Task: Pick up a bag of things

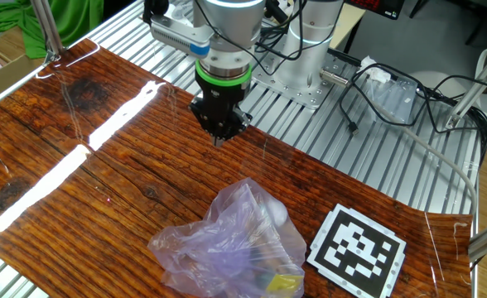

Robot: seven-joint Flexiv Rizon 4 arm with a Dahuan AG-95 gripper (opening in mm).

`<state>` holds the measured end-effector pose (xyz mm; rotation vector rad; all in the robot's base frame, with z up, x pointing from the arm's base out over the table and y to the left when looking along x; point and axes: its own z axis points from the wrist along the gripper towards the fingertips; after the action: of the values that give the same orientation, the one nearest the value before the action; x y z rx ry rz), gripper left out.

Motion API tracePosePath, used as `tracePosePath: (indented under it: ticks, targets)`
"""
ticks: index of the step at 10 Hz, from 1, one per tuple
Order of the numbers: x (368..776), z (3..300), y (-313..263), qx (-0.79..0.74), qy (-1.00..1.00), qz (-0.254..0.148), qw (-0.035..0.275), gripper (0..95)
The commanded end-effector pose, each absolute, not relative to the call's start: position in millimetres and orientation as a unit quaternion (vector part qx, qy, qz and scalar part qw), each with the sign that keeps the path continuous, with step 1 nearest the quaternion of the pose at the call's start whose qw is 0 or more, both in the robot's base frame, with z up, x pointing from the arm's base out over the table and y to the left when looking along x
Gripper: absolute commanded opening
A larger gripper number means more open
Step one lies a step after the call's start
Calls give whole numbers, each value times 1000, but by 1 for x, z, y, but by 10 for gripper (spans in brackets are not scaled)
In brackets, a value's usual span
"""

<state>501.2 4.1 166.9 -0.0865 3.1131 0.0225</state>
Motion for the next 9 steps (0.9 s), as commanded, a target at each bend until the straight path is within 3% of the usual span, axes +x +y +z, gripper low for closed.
tracePosePath:
  ticks: [1,9]
  targets:
    - [501,166,4,-26,1000,7,15,0]
    - [502,164,6,-26,1000,6,15,0]
